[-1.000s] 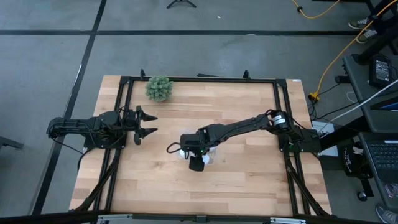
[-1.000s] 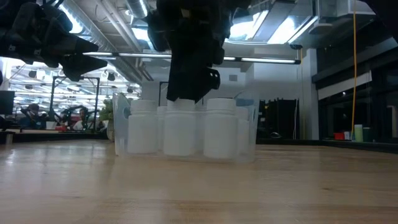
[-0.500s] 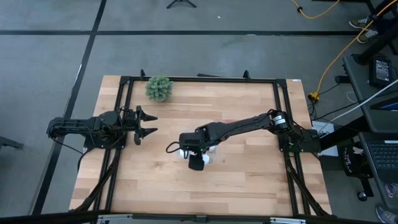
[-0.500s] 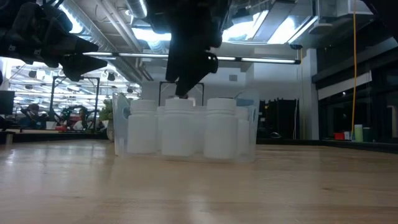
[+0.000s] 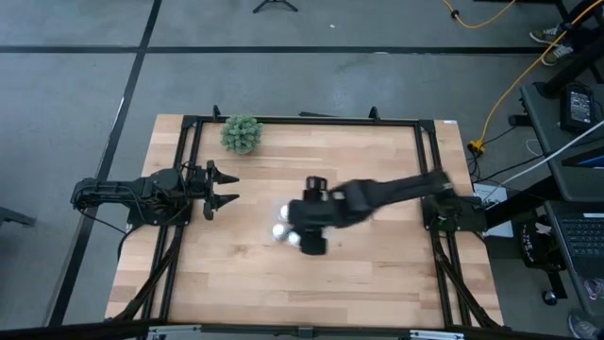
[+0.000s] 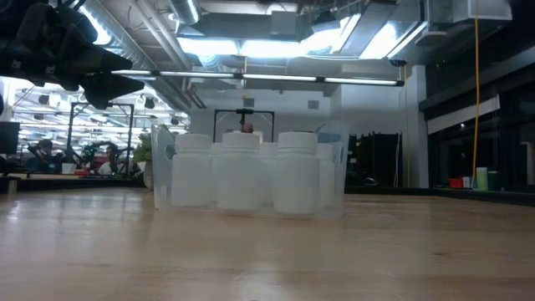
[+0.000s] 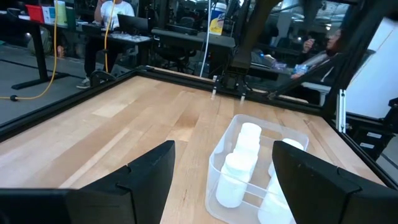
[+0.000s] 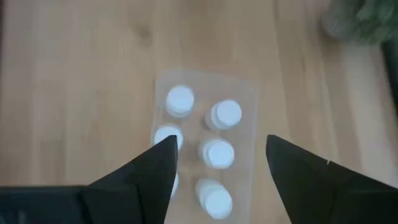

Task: Pick and place pill bottles into a basket
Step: Return to Home Position

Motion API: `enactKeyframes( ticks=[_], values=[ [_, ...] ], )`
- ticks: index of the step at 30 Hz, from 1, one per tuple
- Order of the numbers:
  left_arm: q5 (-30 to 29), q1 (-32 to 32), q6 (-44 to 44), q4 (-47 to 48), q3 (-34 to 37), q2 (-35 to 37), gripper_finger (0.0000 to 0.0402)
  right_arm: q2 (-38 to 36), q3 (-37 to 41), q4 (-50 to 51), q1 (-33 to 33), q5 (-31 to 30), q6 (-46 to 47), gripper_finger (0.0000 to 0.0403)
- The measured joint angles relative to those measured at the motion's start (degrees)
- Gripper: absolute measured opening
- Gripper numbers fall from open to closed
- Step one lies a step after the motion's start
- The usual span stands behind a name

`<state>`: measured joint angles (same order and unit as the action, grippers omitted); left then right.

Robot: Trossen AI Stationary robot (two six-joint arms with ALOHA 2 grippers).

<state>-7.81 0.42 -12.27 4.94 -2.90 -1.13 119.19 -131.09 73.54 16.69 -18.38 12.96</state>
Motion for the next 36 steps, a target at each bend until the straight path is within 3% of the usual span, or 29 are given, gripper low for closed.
enactKeyframes(
  ticks=[7,12,16,26,31,36],
  values=[
    [0.0,0.0,0.0,-0.1,0.0,0.0,0.0262,-19.4,12.9,-3.4,4.1,-9.0,-0.1,0.0245],
    [0.0,0.0,0.0,0.0,0.0,0.0,0.0262,-38.4,28.0,-5.2,4.6,-14.4,0.2,0.0245],
    [0.0,0.0,0.0,0.0,0.0,0.0,0.0262,-56.2,42.2,-11.1,3.7,-14.6,-1.5,0.0245],
    [0.0,0.0,0.0,0.0,0.0,0.0,0.0262,-98.0,78.6,-45.3,2.2,-8.7,-13.5,0.0245],
    [0.0,0.0,0.0,0.0,0.0,0.0,0.0262,-110.1,93.6,-54.1,2.2,-7.4,-16.0,0.0245],
    [0.0,0.0,0.0,0.0,0.0,0.0,0.0262,-115.8,105.7,-59.9,2.2,-7.4,-15.3,0.0245]
  ],
)
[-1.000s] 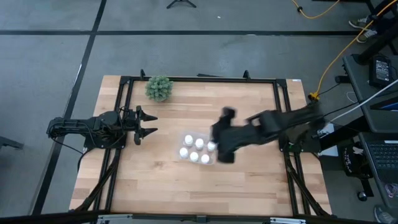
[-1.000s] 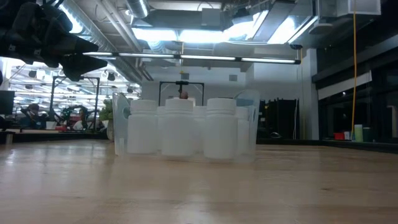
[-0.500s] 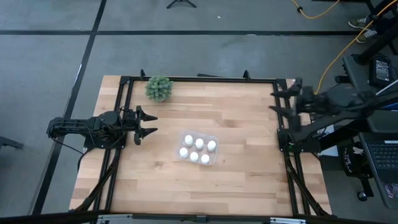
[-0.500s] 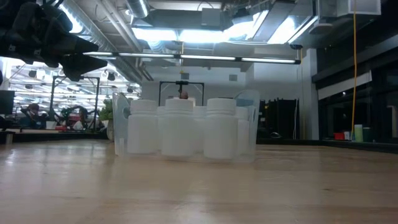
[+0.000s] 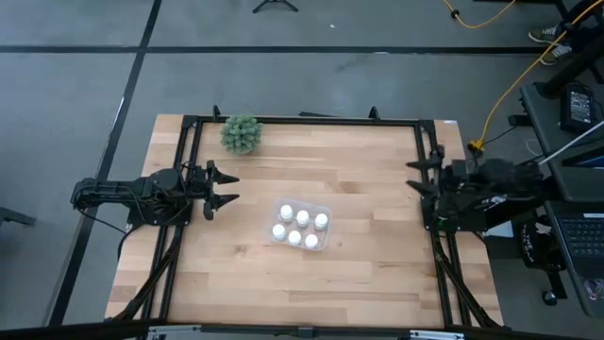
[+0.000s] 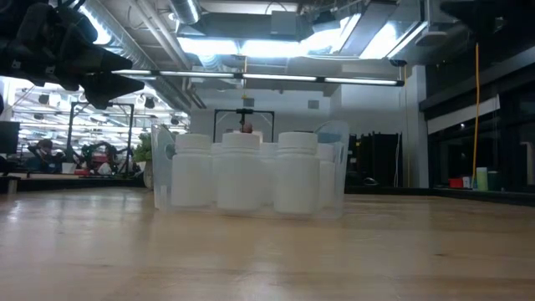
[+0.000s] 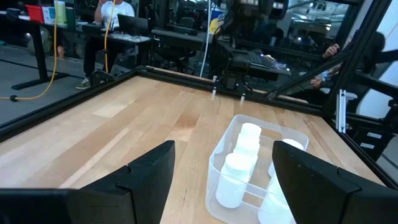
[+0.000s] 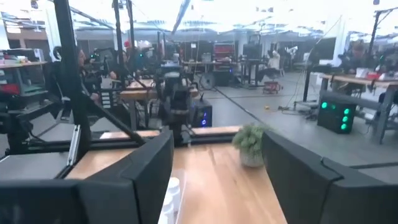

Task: Pick and place pill bottles into a basket
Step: Return to Home Position

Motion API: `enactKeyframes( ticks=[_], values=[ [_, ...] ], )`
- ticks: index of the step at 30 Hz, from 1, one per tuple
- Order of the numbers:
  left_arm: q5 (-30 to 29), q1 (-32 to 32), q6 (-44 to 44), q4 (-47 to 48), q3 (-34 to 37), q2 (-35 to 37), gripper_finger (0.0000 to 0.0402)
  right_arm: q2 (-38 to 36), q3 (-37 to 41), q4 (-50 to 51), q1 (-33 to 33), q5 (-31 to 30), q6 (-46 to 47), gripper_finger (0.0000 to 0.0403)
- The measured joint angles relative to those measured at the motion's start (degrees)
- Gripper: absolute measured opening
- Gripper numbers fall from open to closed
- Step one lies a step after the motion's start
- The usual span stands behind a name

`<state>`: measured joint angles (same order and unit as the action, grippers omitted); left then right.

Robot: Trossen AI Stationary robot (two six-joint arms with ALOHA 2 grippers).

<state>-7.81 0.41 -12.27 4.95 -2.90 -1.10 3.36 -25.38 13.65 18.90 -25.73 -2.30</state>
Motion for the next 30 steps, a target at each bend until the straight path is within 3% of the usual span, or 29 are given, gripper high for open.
enactKeyframes(
  ticks=[6,13,18,23,26,30],
  values=[
    [0.0,0.0,0.0,0.0,0.0,0.0,0.0262,-3.2,10.6,-6.2,-0.2,5.3,5.7,0.0245],
    [0.0,0.0,0.0,0.0,0.0,0.0,0.0262,-3.2,11.8,-3.4,-5.1,9.0,5.2,0.0245],
    [0.0,0.0,0.0,0.0,0.0,0.0,0.0262,-3.1,16.9,-11.4,-8.9,18.8,9.5,0.0245],
    [0.0,0.0,0.0,0.0,0.0,0.0,0.0262,-3.1,24.8,-17.2,-12.7,16.9,9.5,0.0245],
    [0.0,0.0,0.0,0.0,0.0,0.0,0.0262,-1.9,25.0,-16.9,-15.4,16.8,8.0,0.0240],
    [0.0,0.0,0.0,0.0,0.0,0.0,0.0262,0.9,25.0,-15.8,-20.0,22.0,4.1,0.0226]
  ],
)
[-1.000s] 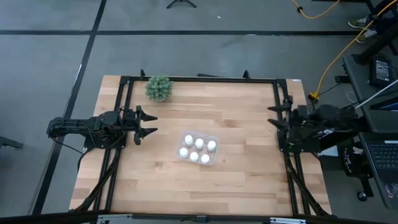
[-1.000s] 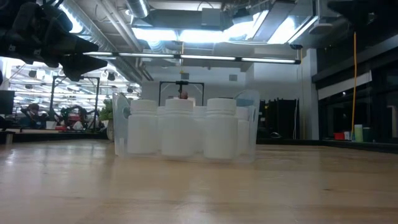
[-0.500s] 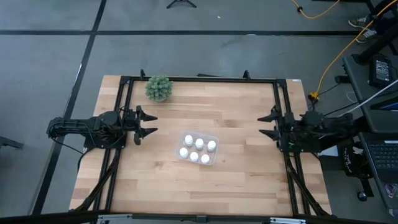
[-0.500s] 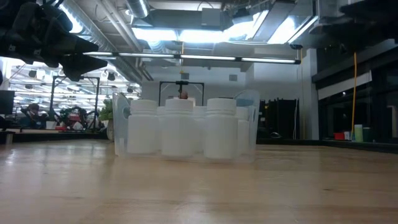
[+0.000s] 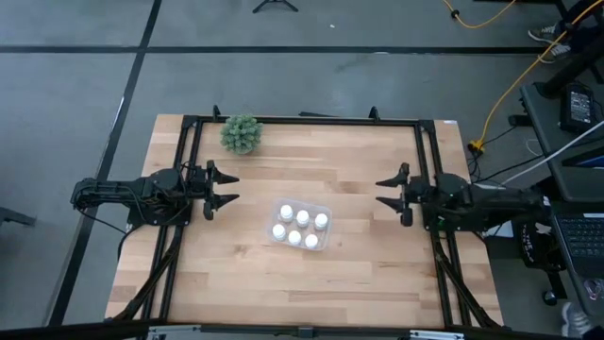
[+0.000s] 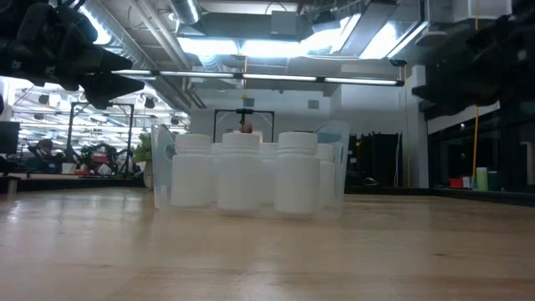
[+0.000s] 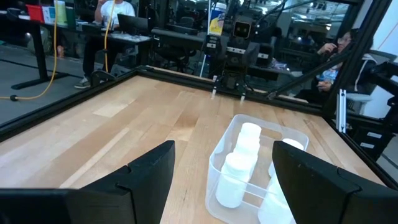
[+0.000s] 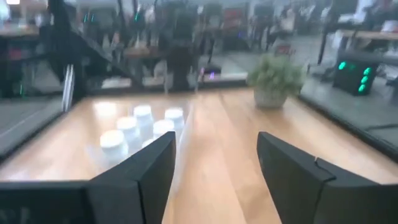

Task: Pick and place pill bottles into a basket
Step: Return to Home Position

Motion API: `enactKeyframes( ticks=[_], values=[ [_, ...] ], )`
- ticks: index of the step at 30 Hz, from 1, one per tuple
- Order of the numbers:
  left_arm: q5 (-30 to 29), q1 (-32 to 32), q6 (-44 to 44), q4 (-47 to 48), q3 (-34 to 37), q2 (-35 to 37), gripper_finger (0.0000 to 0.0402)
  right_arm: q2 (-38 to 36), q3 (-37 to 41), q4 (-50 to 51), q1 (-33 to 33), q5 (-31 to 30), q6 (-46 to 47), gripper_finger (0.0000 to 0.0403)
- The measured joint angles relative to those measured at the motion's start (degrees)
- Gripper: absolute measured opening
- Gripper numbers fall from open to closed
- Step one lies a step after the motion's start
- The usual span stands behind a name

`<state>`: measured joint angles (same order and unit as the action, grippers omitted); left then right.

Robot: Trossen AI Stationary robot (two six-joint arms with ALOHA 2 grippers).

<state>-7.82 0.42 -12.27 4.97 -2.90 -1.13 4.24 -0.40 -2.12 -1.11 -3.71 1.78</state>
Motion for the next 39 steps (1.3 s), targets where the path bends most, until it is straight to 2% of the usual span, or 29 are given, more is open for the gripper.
enactKeyframes(
  ticks=[6,11,21,31,39],
  values=[
    [0.0,0.0,0.0,0.0,0.0,0.0,0.0262,8.3,0.0,-0.2,-5.9,10.8,1.7,0.0221],
    [0.0,0.0,0.0,0.0,0.0,0.0,0.0262,10.2,0.0,-1.6,-6.7,11.3,1.8,0.0221],
    [0.0,0.0,0.0,0.0,0.0,0.0,0.0262,7.8,-4.1,-2.2,-6.7,11.4,0.4,0.0215],
    [0.0,0.0,0.0,0.0,0.0,0.0,0.0262,-4.3,-1.1,-1.7,-6.7,11.4,2.3,0.0156],
    [0.0,0.0,0.0,0.0,0.0,0.0,0.0262,-4.1,-0.7,1.4,-6.0,10.9,-2.3,0.0150]
  ],
)
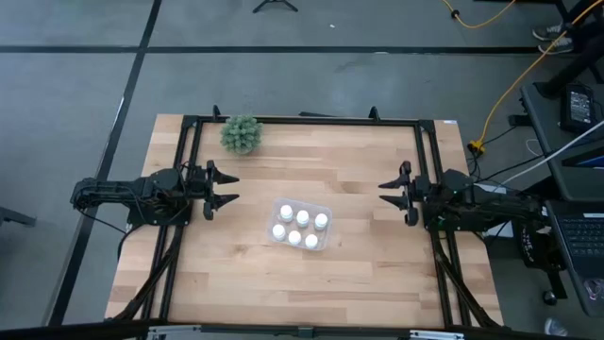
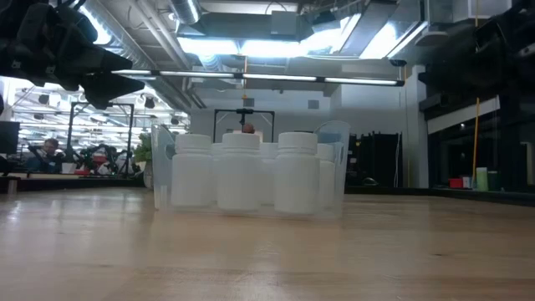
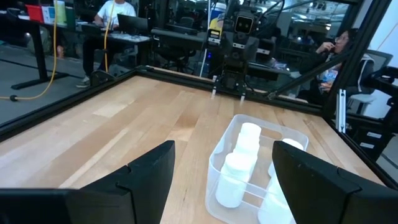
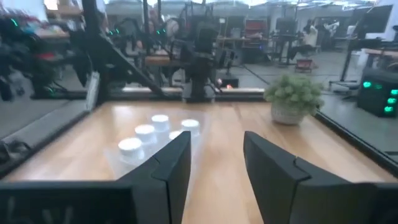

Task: Pick and place pill bottles into a basket
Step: Return to Home Position

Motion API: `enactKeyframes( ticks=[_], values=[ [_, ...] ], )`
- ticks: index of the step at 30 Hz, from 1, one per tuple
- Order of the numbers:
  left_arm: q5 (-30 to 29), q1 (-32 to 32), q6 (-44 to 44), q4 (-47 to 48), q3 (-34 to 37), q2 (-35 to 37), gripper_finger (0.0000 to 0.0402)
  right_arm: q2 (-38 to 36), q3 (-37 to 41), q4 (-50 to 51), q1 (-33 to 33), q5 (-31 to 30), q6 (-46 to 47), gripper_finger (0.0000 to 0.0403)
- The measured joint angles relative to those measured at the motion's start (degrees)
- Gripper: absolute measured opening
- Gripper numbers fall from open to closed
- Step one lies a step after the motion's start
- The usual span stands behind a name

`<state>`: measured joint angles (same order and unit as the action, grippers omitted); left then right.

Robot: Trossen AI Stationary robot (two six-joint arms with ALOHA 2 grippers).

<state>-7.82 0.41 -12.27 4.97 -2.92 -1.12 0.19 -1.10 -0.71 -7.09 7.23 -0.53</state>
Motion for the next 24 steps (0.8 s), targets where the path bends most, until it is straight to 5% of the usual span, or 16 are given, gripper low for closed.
enactKeyframes(
  ticks=[9,19,24],
  values=[
    [0.0,0.0,0.0,0.0,0.0,0.0,0.0262,0.0,0.0,0.2,1.1,-2.7,-2.4,0.0139],
    [0.0,0.0,0.0,0.0,0.0,0.0,0.0262,0.1,0.0,1.1,7.5,-6.0,-4.9,0.0015],
    [0.0,0.0,0.0,0.0,0.0,0.0,0.0262,0.1,0.0,1.1,8.5,-7.3,-4.6,0.0009]
  ],
)
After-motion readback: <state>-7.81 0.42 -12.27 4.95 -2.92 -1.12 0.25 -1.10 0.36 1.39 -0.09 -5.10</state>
